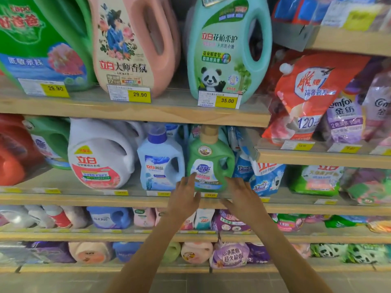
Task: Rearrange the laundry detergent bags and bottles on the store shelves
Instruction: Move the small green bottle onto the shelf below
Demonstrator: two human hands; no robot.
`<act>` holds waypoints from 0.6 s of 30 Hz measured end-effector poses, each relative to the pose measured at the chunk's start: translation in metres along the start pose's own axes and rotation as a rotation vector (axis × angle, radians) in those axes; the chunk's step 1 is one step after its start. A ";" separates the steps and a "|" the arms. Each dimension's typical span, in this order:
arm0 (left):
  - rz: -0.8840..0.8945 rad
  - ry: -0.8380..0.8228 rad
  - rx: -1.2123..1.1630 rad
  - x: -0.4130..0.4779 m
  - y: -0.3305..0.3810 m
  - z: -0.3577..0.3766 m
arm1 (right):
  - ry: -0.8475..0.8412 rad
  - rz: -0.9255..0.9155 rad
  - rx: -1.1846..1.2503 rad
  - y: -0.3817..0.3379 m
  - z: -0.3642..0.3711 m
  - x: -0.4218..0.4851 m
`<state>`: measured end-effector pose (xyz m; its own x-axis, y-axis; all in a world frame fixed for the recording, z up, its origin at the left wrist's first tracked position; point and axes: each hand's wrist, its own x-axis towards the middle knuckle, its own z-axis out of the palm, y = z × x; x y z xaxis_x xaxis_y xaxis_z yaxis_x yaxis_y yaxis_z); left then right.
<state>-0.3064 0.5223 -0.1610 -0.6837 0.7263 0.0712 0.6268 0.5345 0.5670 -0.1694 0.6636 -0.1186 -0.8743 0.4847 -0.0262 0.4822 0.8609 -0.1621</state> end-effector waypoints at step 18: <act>-0.109 0.162 -0.497 0.074 -0.017 0.058 | 0.191 0.045 0.209 0.030 0.016 0.086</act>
<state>-0.3458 0.5919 -0.2131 -0.8085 0.5809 0.0939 0.3231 0.3048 0.8959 -0.2310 0.7286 -0.1419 -0.8166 0.5587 0.1450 0.4806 0.7972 -0.3654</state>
